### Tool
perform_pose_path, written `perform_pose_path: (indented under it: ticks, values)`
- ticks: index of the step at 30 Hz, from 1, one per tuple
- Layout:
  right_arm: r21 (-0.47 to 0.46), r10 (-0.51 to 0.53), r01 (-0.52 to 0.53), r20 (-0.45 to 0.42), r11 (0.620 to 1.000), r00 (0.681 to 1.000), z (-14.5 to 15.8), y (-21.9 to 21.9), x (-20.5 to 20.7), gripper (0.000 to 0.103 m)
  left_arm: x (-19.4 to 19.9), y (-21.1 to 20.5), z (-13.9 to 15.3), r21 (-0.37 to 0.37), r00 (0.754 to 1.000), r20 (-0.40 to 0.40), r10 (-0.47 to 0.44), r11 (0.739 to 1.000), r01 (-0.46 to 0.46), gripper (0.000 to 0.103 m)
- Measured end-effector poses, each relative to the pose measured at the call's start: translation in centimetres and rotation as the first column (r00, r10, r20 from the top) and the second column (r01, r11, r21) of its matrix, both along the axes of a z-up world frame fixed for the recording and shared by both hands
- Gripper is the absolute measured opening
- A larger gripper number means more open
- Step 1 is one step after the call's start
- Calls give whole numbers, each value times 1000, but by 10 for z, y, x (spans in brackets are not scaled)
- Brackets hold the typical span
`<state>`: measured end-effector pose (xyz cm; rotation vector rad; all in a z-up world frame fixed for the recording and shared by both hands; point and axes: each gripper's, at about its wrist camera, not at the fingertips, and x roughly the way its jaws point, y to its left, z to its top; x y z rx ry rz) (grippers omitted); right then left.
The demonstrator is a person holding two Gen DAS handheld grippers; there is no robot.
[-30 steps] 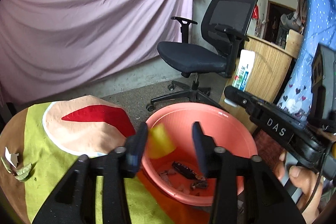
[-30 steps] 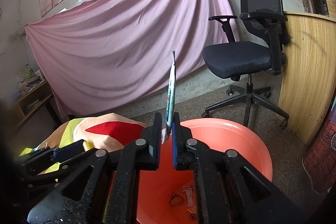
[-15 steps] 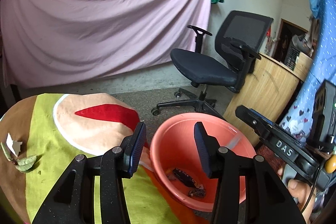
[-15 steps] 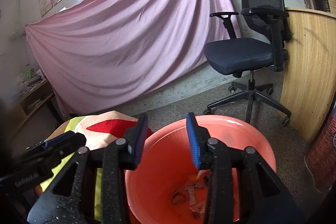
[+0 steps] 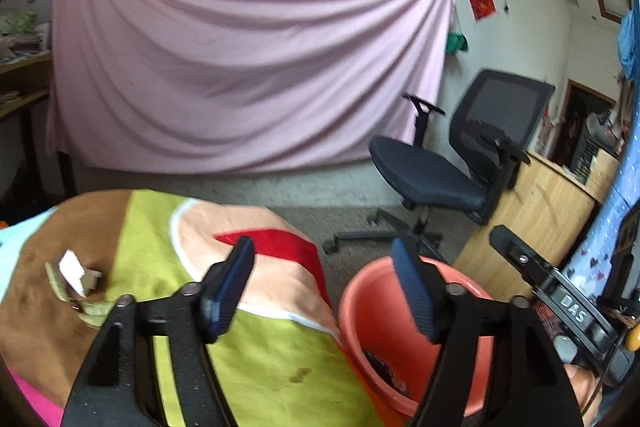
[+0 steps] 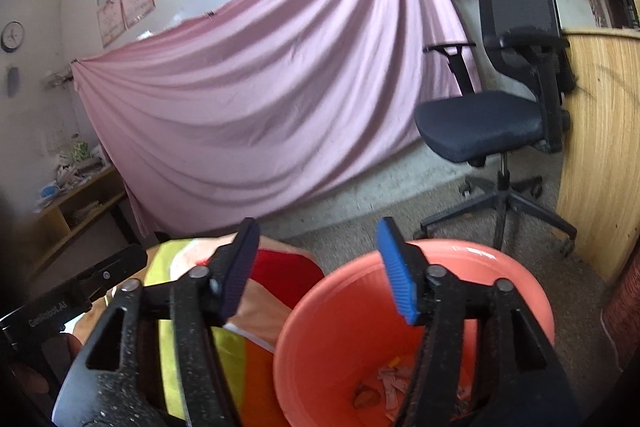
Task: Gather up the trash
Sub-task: 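Move both open tools back over the table toward the remaining paper and sprig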
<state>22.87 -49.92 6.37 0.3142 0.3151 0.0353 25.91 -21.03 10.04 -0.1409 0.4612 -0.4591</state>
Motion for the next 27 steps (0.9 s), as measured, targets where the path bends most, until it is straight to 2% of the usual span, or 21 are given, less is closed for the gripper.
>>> perform_pose_path:
  ticks: [5,6,15,27]
  values:
    - [-10,-12,13,103,1000,995,13,18,-8,103,-13,36,9,-19,991,81,111,994,-110,99]
    - [-7,-10,11,121,1000,993,15,22,-8,103,-15,43,10,-22,987,99,129,992,-127,100]
    - [7,62,-66,237,998,970,25,62,-7,103,-41,95,9,8,948,200,247,967,-254,101]
    - [-101,201,-179,293,979,935,26,142,-1,103,-58,152,-9,50,892,264,366,919,-391,101]
